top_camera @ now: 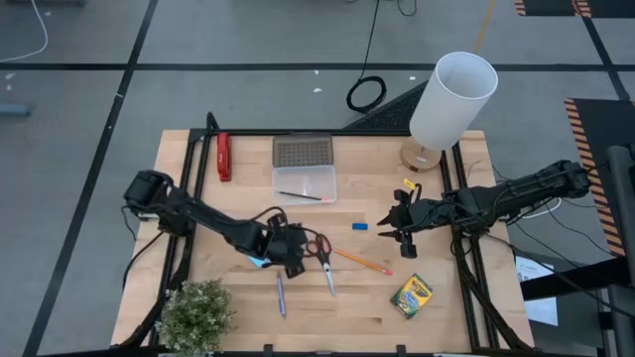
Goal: Pack school essentials
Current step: Put the blue pencil into the black supply box
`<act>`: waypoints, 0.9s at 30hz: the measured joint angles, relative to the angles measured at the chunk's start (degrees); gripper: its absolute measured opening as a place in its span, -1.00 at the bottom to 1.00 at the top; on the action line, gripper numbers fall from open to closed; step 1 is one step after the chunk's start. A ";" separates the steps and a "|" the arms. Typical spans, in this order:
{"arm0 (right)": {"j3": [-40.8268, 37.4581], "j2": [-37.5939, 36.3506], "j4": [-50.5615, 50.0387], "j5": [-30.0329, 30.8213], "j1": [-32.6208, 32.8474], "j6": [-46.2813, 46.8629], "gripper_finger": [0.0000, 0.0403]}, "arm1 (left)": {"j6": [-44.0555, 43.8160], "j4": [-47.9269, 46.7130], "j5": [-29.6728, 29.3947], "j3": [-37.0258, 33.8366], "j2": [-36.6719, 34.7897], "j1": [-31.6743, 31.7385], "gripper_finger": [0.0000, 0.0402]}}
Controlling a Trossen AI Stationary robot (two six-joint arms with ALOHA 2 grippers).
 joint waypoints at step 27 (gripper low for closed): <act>0.00 0.04 0.20 -0.04 0.00 -0.04 -0.38 | -26.61 -6.16 1.39 0.00 1.98 -0.30 -0.26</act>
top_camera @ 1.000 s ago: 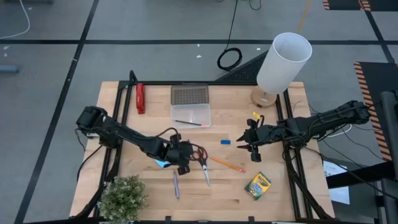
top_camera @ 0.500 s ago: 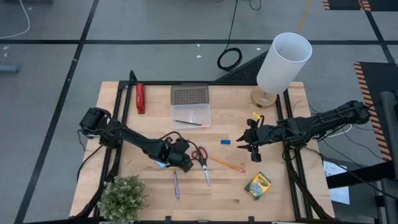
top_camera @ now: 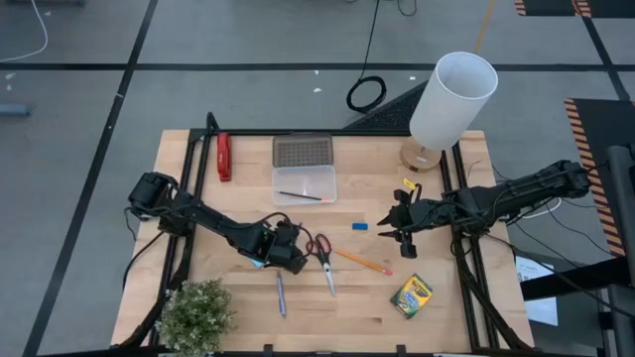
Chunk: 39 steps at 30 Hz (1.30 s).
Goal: Pack school essentials
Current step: Put the blue pencil into the black supply box
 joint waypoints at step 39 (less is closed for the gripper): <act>0.00 0.13 0.96 -0.01 0.00 -0.02 -0.38 | -1.25 1.82 5.44 0.09 5.86 1.49 -0.84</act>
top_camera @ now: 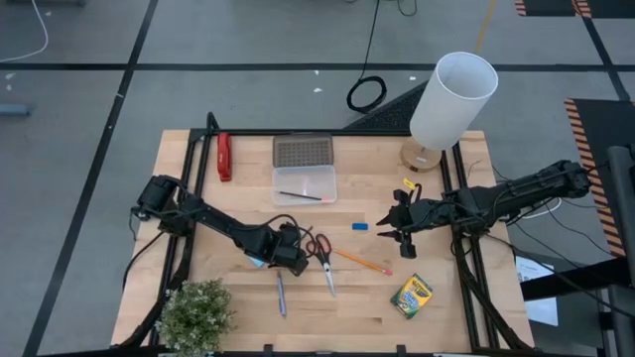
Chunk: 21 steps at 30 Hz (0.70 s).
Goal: Pack school essentials
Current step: Put the blue pencil into the black supply box
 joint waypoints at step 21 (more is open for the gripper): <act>0.00 0.02 -0.09 -0.01 0.00 -0.21 -0.38 | 16.28 -2.88 -3.32 -0.24 -10.36 1.87 -0.89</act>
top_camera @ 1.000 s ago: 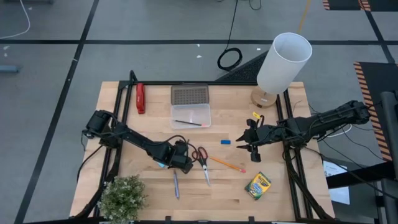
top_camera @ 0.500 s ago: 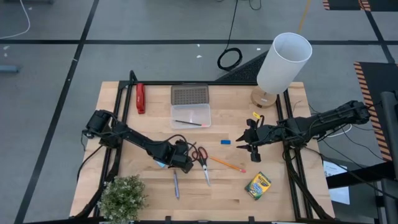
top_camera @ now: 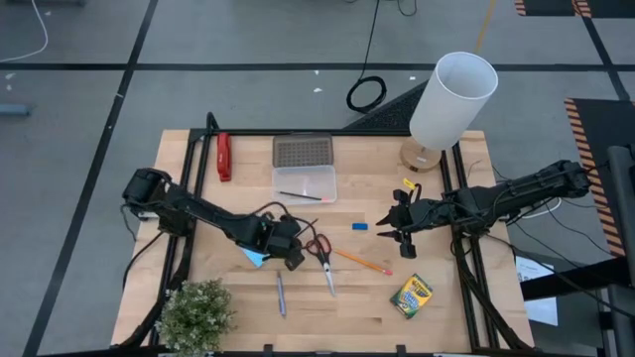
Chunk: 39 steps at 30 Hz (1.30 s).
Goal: Pack school essentials
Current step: Put the blue pencil into the black supply box
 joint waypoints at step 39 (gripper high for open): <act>0.00 0.00 1.78 0.00 -0.02 -0.25 -0.38 | 58.56 8.58 5.09 -0.59 -5.11 25.58 -0.89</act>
